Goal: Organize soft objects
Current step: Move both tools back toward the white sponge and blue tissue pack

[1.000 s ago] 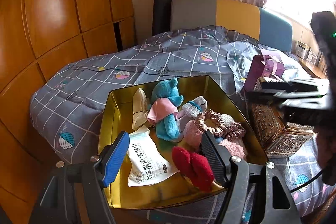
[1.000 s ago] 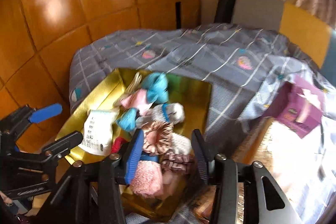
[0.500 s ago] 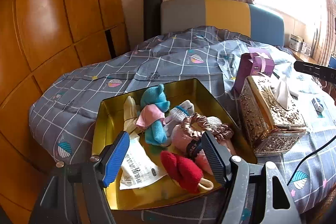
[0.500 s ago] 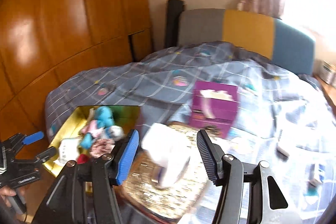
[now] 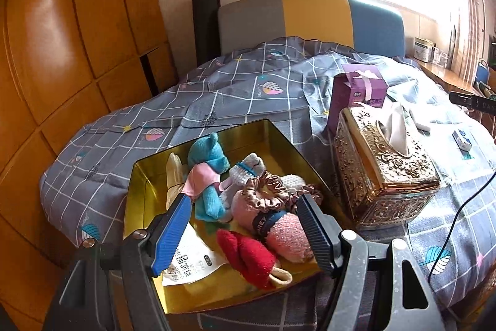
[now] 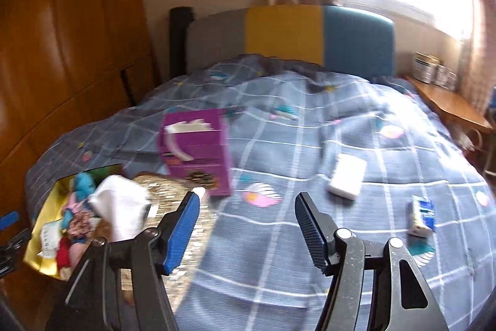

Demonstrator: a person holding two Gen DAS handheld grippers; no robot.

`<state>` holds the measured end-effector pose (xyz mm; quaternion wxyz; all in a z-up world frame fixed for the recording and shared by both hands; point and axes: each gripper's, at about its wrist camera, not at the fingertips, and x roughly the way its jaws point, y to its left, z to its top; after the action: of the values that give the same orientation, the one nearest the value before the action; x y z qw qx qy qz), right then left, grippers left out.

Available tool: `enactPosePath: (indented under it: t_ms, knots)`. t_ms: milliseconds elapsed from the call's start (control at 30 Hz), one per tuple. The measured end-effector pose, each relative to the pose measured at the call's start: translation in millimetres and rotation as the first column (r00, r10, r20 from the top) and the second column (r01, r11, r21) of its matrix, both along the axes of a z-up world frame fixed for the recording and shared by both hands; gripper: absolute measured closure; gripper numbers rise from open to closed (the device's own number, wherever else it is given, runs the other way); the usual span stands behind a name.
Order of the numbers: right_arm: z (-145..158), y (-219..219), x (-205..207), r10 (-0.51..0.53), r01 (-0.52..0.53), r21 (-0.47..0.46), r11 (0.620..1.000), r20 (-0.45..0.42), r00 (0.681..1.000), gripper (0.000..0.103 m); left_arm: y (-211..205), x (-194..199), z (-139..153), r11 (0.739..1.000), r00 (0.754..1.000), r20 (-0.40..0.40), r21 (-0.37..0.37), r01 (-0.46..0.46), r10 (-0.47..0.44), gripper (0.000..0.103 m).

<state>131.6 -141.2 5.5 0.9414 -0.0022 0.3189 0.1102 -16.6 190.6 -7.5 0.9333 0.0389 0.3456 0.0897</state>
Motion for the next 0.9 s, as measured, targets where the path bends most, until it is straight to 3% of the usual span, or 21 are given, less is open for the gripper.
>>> enactPosePath:
  t_ms: [267, 433, 567, 667, 900]
  knots:
    - [-14, -78, 21, -0.224, 0.224, -0.038, 0.974, 0.003, 0.974, 0.033, -18, 6, 7, 0.999, 0.999, 0.003, 0.032, 0.04, -0.04, 0.031]
    - [-40, -131, 32, -0.364, 0.362, -0.068, 0.93, -0.033, 0.931, 0.033, -33, 11, 12, 0.996, 0.998, 0.002, 0.06, 0.07, -0.07, 0.031]
    - [-59, -168, 34, -0.468, 0.469, -0.023, 0.883, -0.119, 0.875, 0.033, -46, 18, 18, 0.991, 0.995, 0.006, 0.082, 0.102, -0.102, 0.031]
    - [-58, -184, 30, -0.494, 0.505, 0.046, 0.862, -0.145, 0.857, 0.033, -60, 24, 23, 0.985, 0.99, 0.014, 0.105, 0.137, -0.14, 0.031]
    - [-56, -185, 26, -0.504, 0.518, 0.058, 0.854, -0.155, 0.849, 0.029, -97, 41, 37, 0.962, 0.971, 0.024, 0.143, 0.233, -0.238, 0.031]
